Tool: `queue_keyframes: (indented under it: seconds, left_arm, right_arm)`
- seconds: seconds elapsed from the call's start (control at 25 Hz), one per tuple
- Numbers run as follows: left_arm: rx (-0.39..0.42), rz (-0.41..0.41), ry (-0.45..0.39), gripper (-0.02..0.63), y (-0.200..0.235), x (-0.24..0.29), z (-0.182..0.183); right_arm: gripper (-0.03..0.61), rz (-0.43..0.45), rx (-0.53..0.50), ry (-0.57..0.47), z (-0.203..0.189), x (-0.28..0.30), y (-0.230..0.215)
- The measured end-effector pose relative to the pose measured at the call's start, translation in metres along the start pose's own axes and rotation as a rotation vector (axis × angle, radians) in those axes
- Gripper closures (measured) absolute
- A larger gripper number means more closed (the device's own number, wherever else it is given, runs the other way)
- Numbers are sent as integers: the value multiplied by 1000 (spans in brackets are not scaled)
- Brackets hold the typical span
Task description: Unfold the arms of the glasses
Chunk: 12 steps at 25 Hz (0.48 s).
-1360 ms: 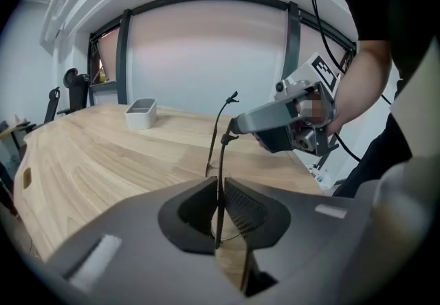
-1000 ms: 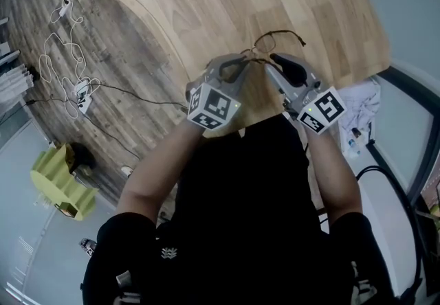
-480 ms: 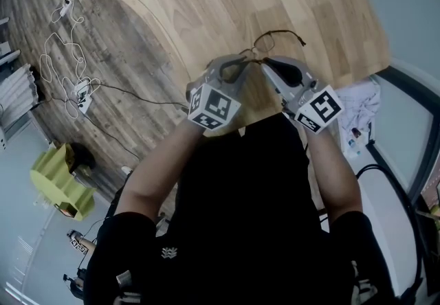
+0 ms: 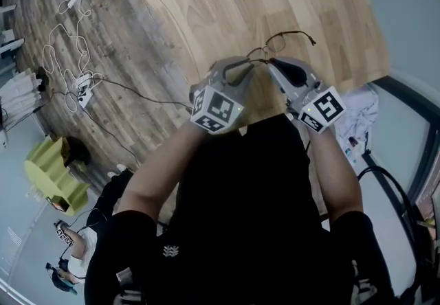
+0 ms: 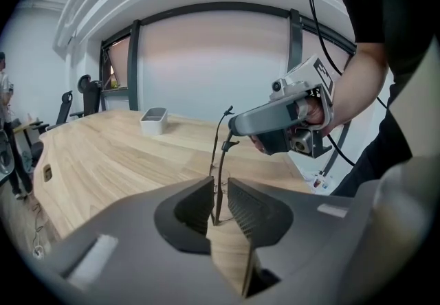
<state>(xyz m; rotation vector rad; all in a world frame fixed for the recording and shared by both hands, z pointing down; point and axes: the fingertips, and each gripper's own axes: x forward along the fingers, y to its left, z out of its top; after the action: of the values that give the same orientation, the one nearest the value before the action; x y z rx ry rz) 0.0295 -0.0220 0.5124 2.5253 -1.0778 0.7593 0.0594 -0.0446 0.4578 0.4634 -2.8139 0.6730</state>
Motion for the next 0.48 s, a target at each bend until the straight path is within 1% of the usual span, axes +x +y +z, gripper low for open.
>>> queue_keyframes:
  seconds: [0.32,0.48]
  left_arm:
    - [-44,102,-65,545,14,-54,7]
    - [-59,153,-84,545,21,-76,12]
  right_arm:
    - [557,-1,-73,41,-1,4,21]
    - [557,7,-108,65,-2,3,32]
